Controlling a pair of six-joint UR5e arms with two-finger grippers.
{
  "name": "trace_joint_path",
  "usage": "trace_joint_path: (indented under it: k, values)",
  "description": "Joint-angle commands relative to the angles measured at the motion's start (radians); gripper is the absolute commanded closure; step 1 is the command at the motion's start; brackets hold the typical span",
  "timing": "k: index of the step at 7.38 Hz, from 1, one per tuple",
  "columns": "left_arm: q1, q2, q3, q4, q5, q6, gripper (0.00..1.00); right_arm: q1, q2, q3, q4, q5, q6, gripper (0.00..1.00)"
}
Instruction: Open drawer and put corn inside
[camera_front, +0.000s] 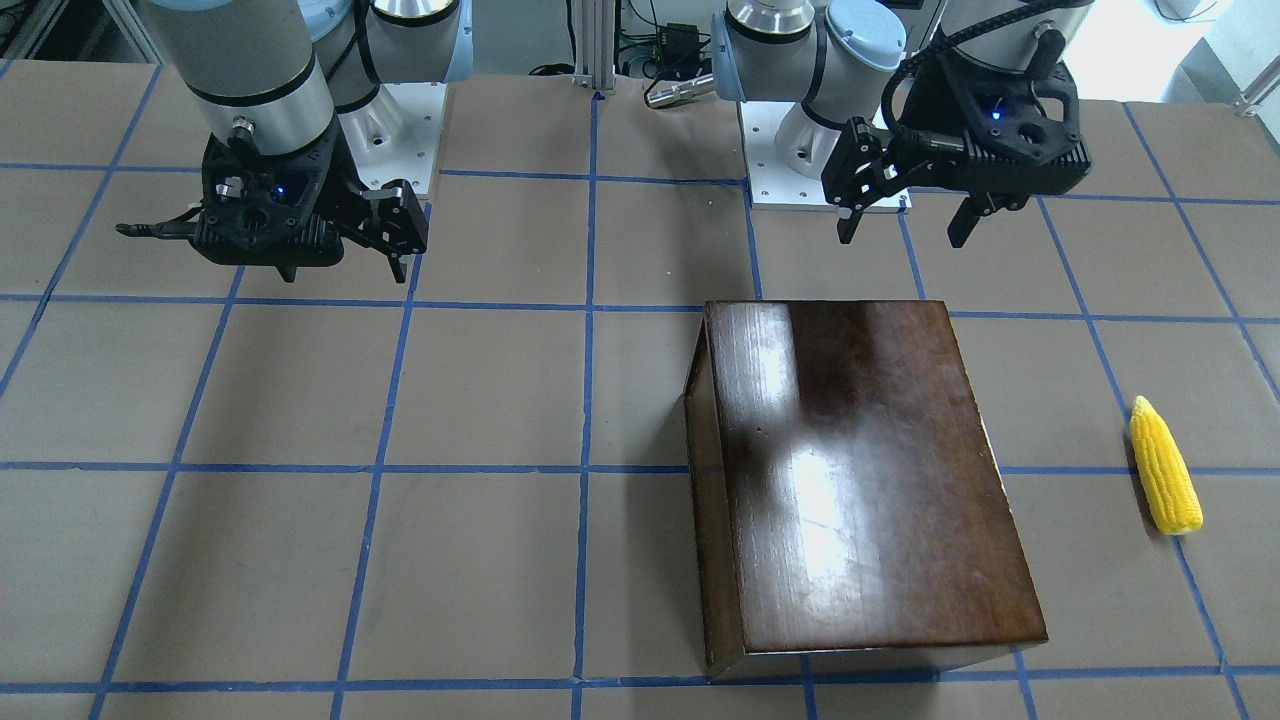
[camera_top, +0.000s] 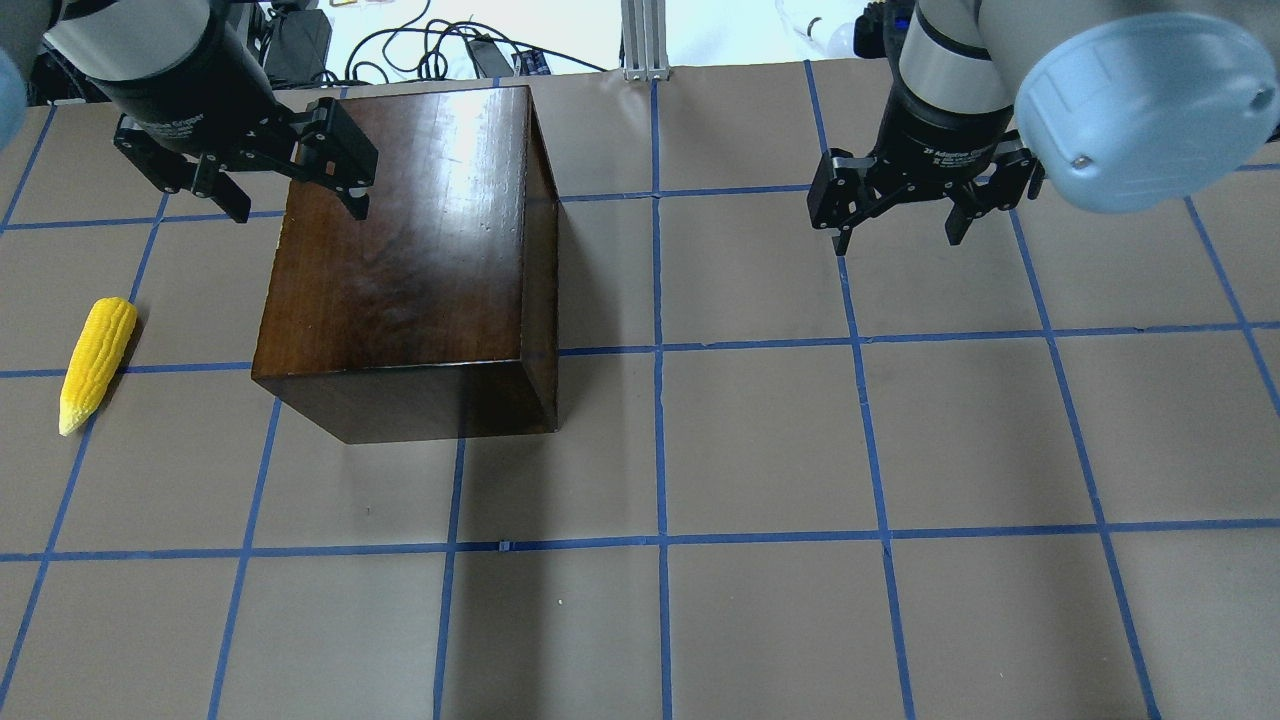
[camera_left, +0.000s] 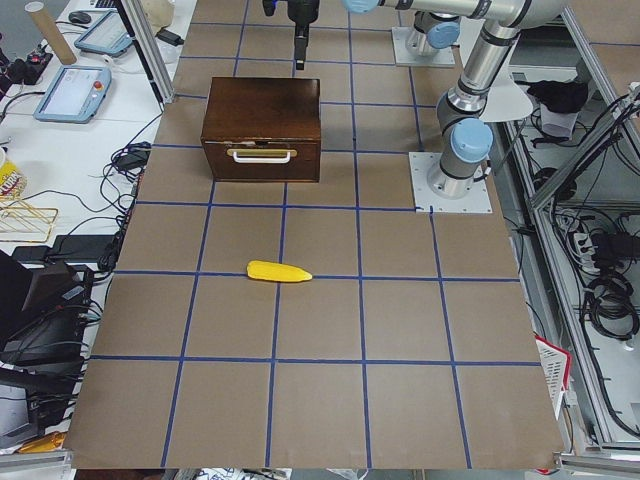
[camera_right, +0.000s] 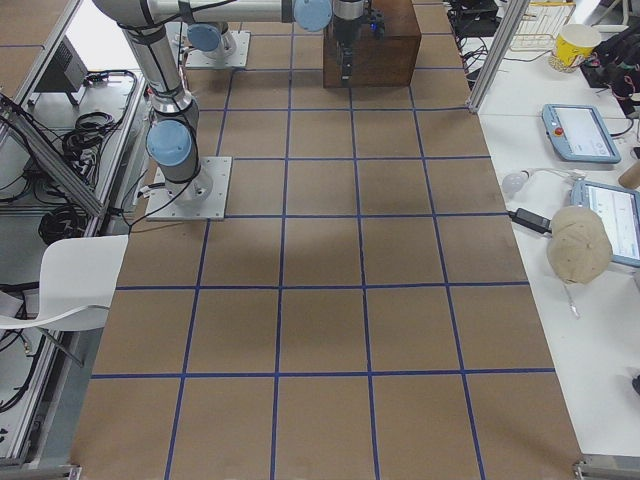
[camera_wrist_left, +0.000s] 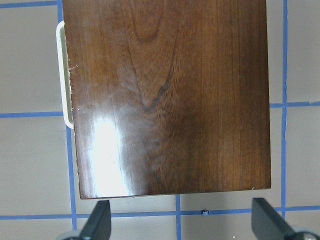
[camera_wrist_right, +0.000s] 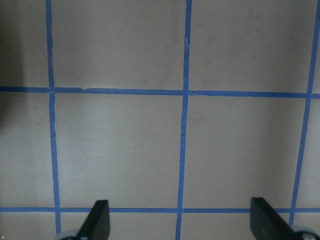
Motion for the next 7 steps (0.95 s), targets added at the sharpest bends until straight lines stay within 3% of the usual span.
trace_joint_path:
  k: [1, 7]
  values:
    - [-0.002, -0.006, 0.001, 0.005, -0.001, 0.000, 0.00, 0.000, 0.000, 0.000, 0.000, 0.000, 0.000, 0.00]
    - [-0.002, -0.013, 0.000, 0.008, -0.004, -0.002, 0.00, 0.000, 0.000, 0.000, 0.000, 0.000, 0.000, 0.00]
